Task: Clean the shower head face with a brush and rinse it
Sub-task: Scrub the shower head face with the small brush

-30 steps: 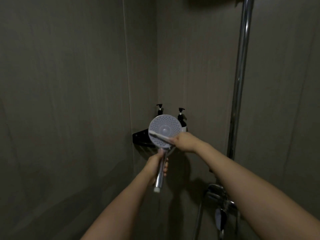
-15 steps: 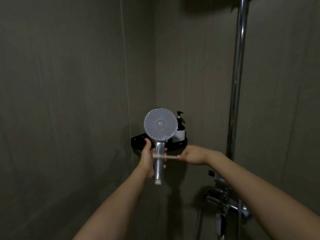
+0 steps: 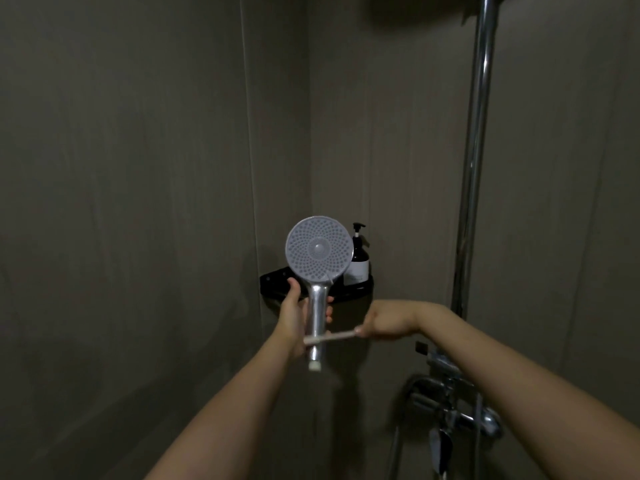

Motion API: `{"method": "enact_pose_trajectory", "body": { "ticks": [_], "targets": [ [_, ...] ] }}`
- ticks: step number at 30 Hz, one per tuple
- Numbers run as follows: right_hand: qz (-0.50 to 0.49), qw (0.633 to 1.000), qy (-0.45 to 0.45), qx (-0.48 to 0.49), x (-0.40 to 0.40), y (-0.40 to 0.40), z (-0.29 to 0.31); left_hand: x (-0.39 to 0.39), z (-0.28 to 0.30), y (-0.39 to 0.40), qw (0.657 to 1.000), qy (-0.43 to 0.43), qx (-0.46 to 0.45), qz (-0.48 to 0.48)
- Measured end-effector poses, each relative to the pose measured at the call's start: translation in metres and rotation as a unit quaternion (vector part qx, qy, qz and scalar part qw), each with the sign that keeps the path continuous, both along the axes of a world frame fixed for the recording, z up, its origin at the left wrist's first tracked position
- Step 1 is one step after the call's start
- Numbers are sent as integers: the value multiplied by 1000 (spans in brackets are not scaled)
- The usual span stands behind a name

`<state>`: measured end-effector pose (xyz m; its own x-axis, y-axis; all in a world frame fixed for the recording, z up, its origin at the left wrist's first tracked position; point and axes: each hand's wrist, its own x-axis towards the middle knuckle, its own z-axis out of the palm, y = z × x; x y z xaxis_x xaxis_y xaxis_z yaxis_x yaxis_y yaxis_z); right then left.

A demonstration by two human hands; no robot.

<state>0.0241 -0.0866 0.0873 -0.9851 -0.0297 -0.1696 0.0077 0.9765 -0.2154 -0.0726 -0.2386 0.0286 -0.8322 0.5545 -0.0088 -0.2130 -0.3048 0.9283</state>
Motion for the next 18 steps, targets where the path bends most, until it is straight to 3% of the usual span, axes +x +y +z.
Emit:
{"method": "enact_pose_trajectory", "body": {
  "ticks": [3,4,7,9,14,16,18],
  "targets": [
    [-40,980,187,-55,-10,13,4,1,0,0,1000,8,1,-1],
    [-42,981,181,-51,-9,13,4,1,1,1,1000,9,5,-4],
    [-23,999,-24,-38,-7,7,-10,-1,6,0,1000,15,0,5],
    [-12,996,-76,-55,-3,5,-10,-1,6,-1,1000,16,-4,17],
    [-43,966,211,-140,-11,11,8,-2,0,0,1000,4,10,17],
    [-45,981,168,-87,-12,10,6,-3,2,1,1000,6,12,13],
    [-46,998,12,-48,-7,6,-1,-5,2,0,1000,11,8,18]
  ]
}}
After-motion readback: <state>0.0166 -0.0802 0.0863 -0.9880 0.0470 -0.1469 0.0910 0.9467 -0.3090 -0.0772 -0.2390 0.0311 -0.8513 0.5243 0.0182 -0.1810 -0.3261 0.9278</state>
